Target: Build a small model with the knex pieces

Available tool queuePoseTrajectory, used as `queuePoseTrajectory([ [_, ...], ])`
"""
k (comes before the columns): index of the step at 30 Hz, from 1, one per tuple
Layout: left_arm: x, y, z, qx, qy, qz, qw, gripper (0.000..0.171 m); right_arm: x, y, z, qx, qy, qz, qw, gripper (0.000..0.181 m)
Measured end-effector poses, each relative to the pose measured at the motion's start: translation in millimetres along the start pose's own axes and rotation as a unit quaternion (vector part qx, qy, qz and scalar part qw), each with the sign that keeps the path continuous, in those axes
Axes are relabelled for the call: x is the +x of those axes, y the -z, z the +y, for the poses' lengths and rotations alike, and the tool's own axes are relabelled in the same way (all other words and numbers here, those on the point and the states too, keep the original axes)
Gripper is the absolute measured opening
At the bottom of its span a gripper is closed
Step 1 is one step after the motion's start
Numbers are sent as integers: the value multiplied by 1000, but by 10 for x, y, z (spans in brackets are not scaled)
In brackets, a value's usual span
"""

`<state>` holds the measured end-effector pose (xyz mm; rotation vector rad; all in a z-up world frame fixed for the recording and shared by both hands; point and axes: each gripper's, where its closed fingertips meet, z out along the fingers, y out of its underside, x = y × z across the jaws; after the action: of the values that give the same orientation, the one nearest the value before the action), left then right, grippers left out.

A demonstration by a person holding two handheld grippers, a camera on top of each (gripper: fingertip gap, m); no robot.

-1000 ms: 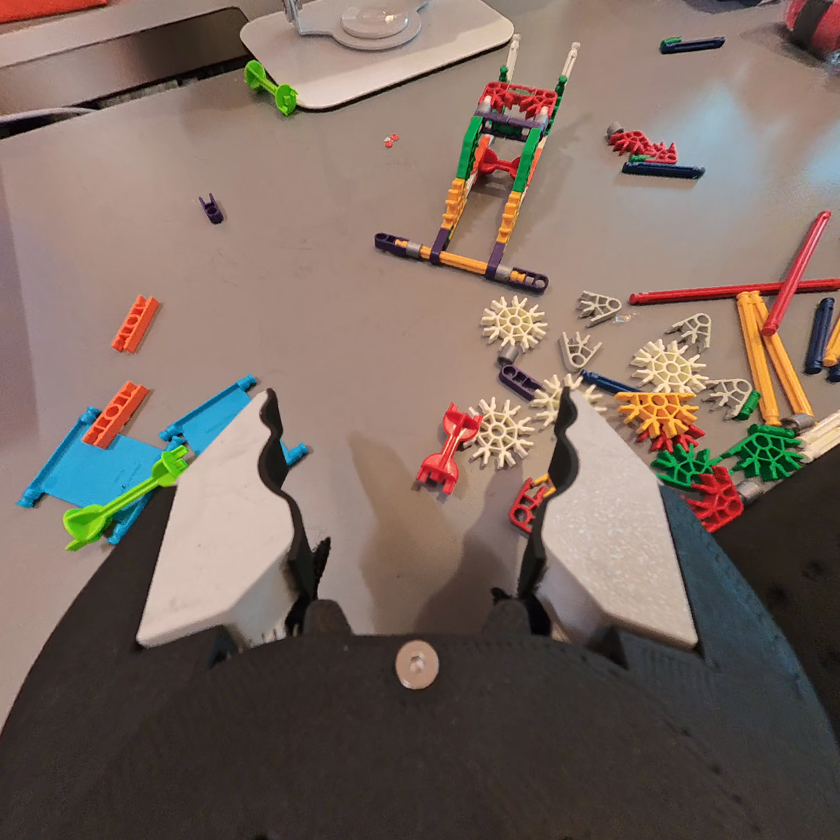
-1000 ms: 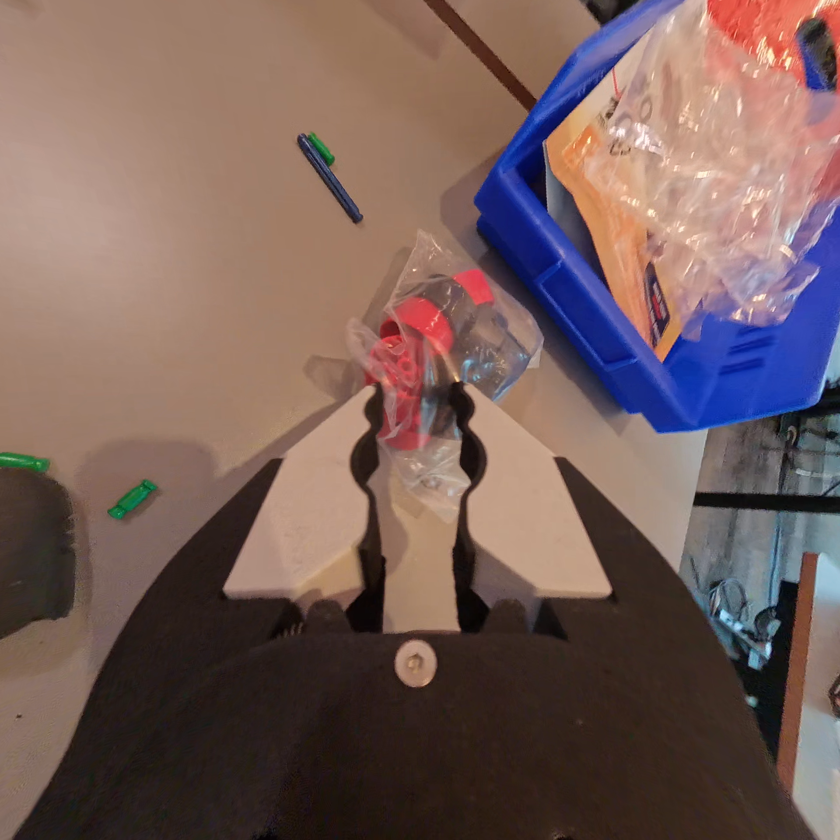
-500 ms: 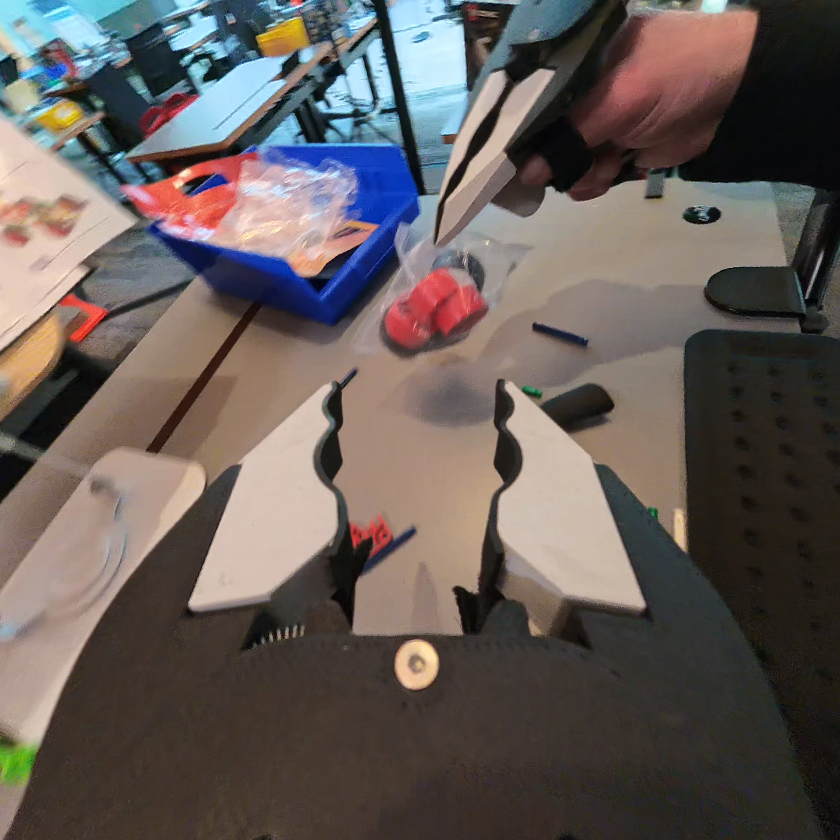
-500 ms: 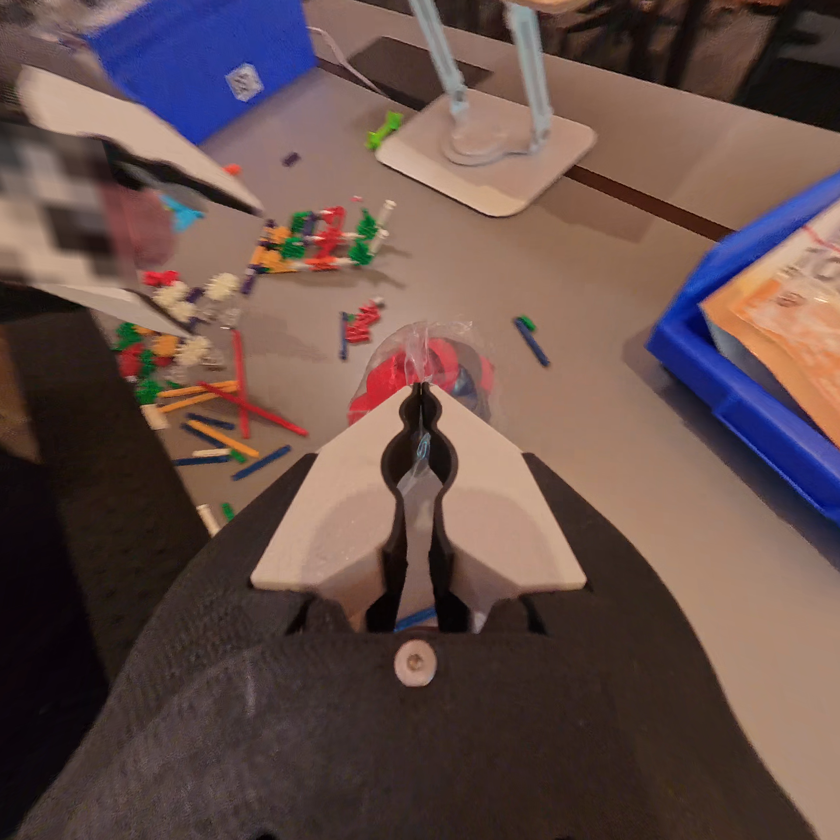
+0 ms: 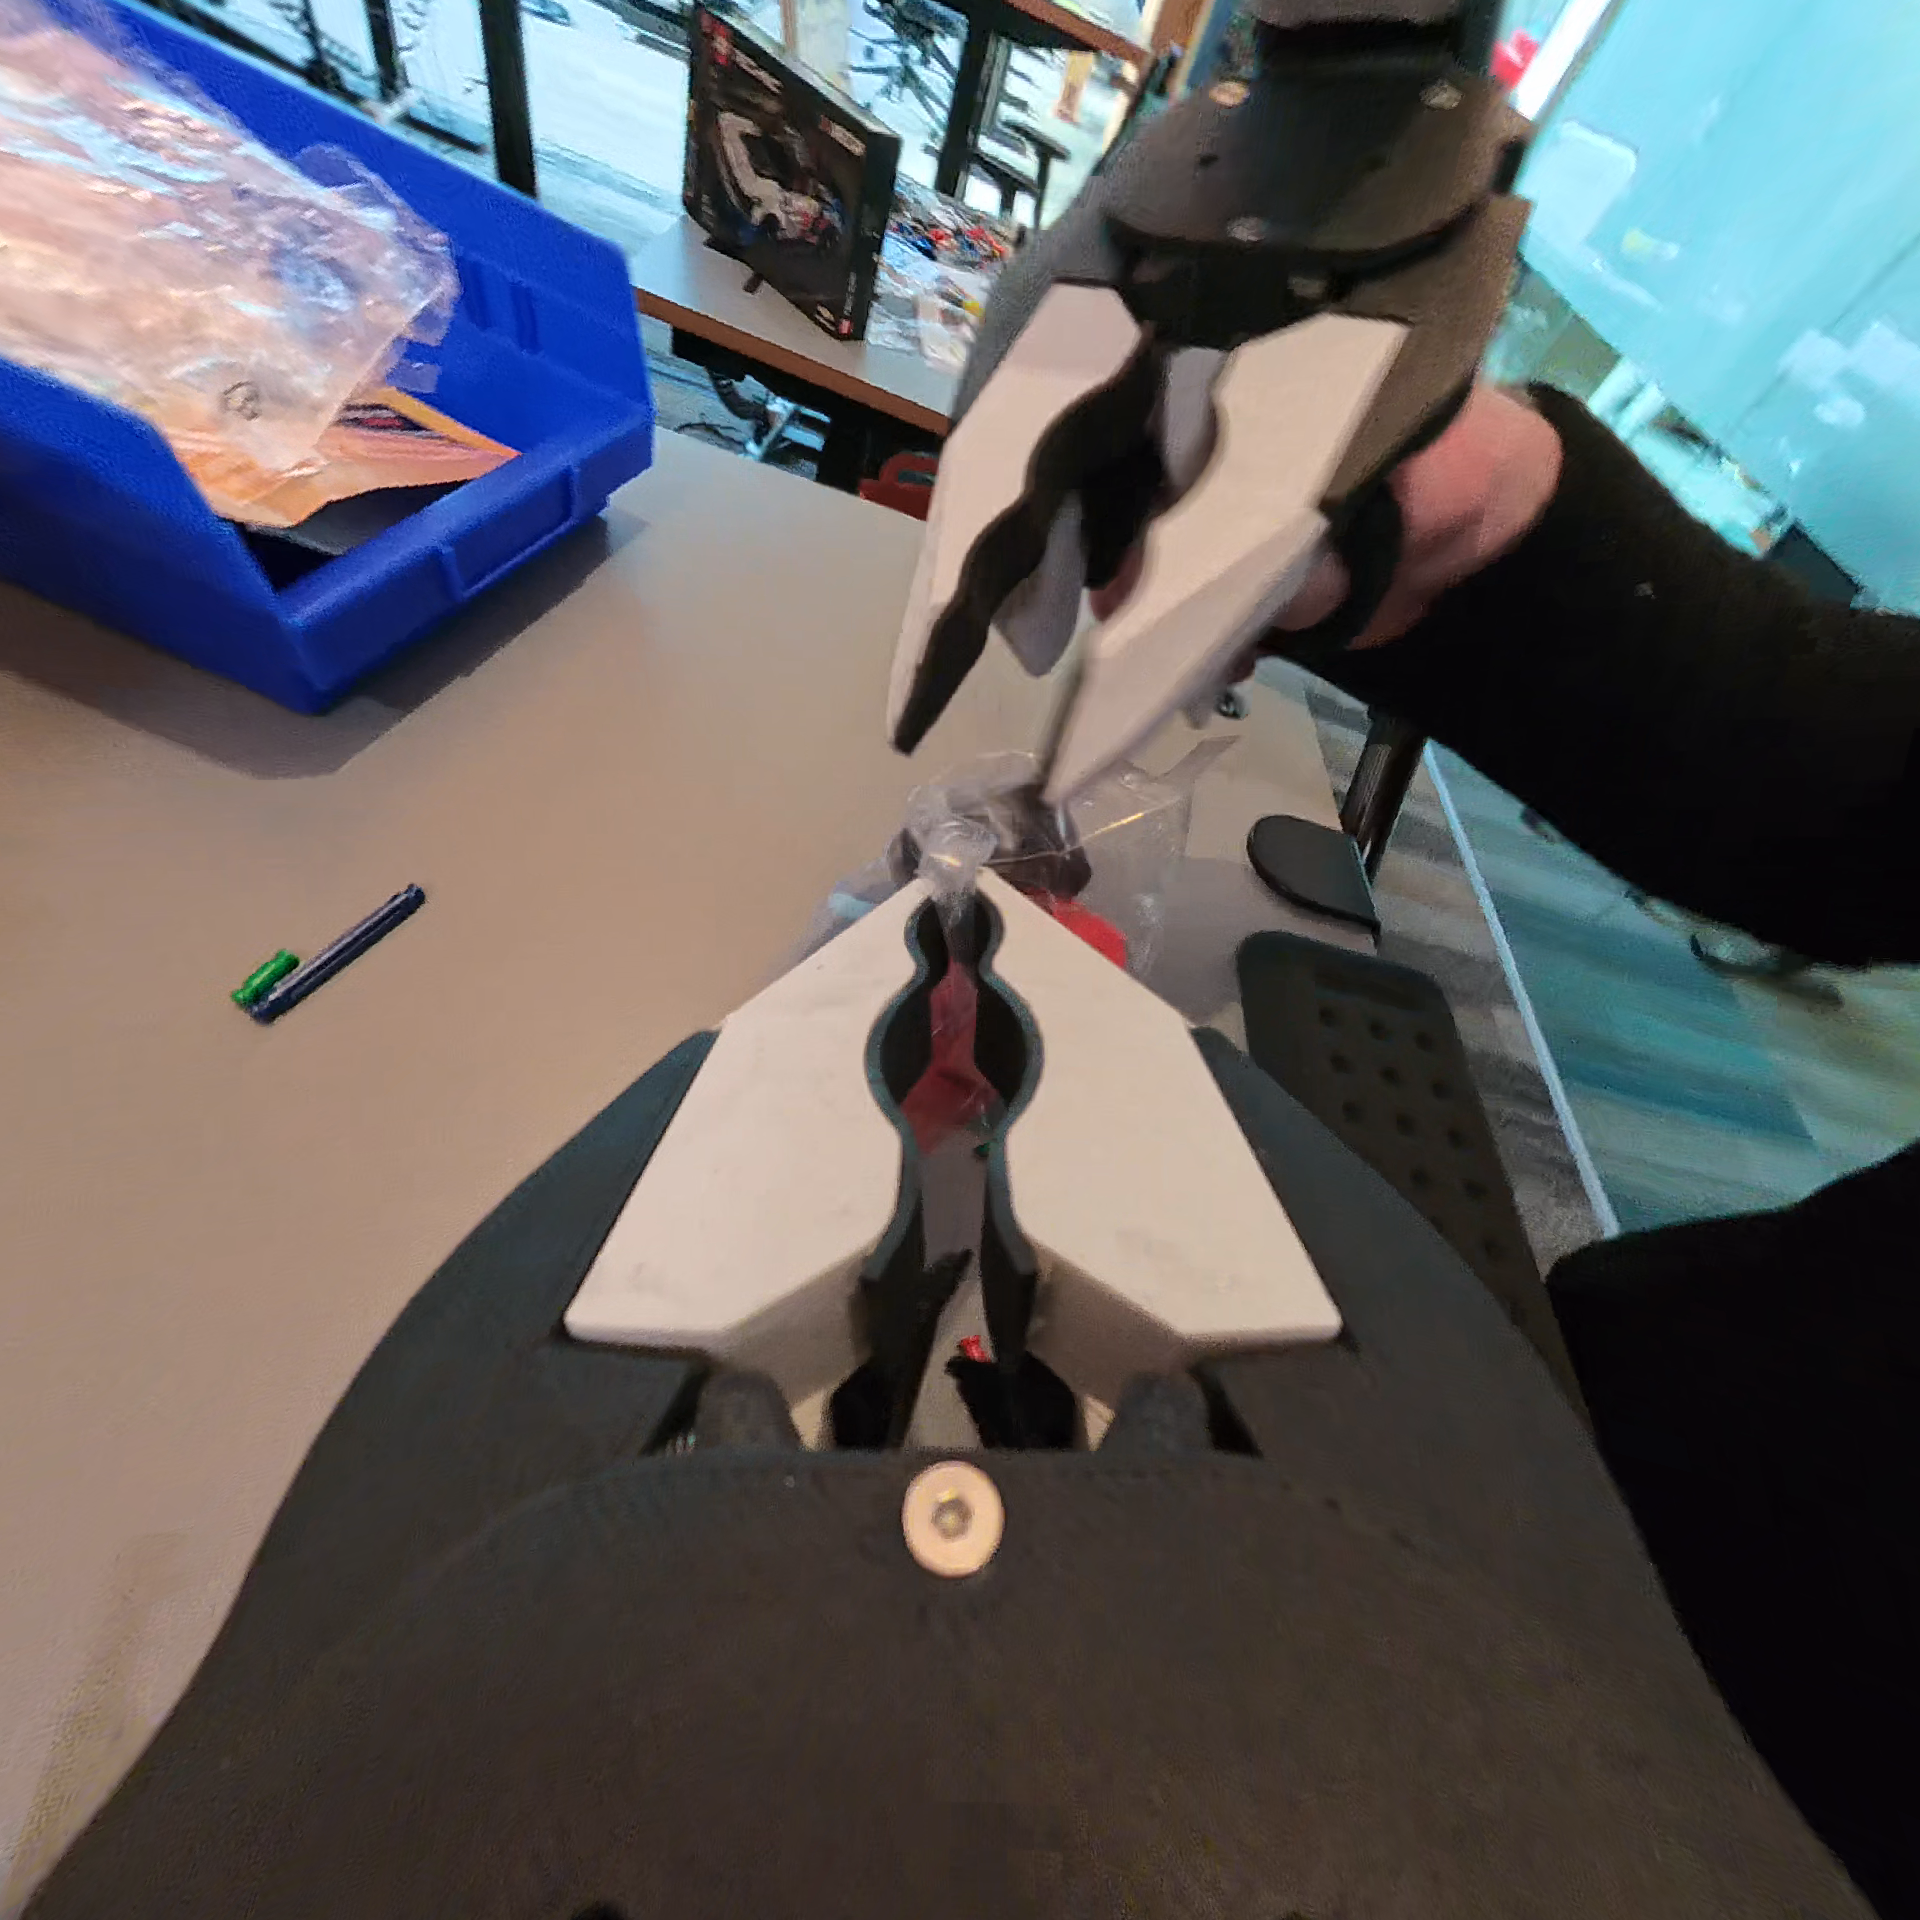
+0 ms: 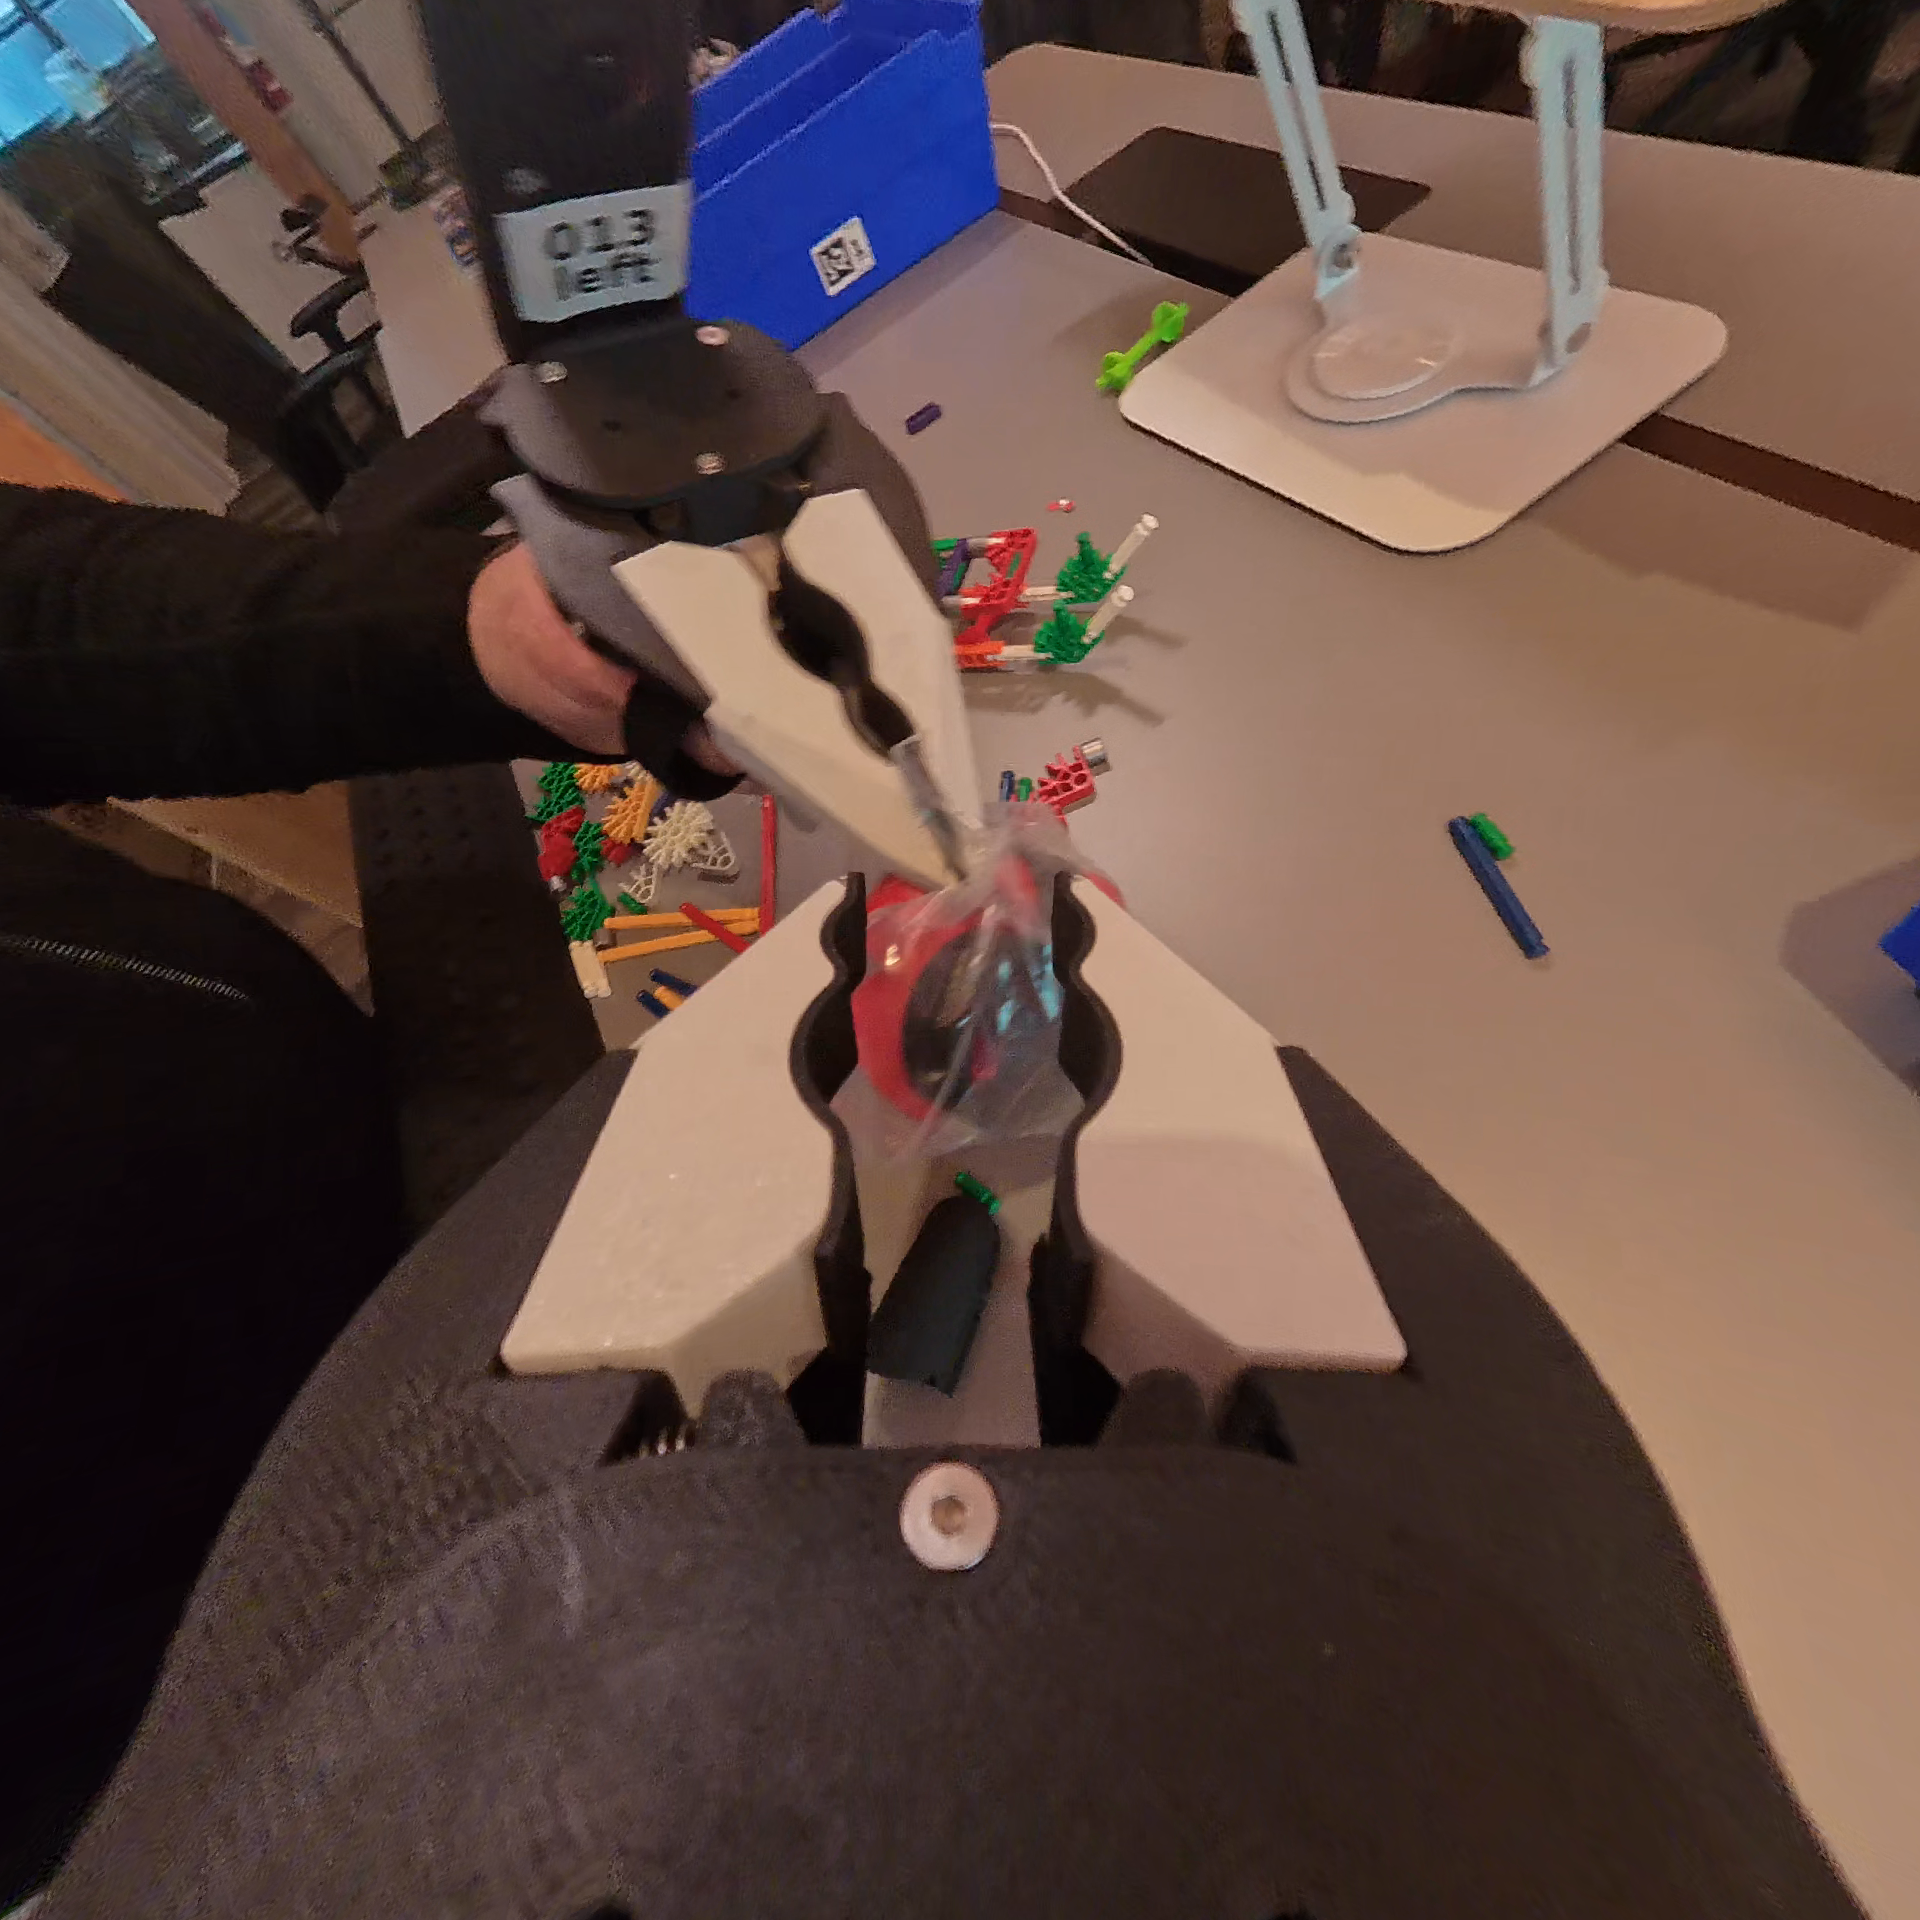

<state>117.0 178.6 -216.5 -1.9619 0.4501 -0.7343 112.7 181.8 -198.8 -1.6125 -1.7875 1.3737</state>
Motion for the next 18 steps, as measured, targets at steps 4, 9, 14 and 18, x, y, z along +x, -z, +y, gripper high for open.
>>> queuePoseTrajectory([
  [4,-130,65,-6,24,76,-14,997,0,-116,12,24,6,39,28,999,64],
  [9,-133,62,-58,50,122,-8,991,0,109,-167,91,-2,86,118,989,26],
  [14,-102,133,-82,63,118,21,991,0,149,-109,-27,75,6,67,995,0],
  [18,-77,191,-39,34,74,37,996,4,114,-161,4,66,1,42,997,0],
])
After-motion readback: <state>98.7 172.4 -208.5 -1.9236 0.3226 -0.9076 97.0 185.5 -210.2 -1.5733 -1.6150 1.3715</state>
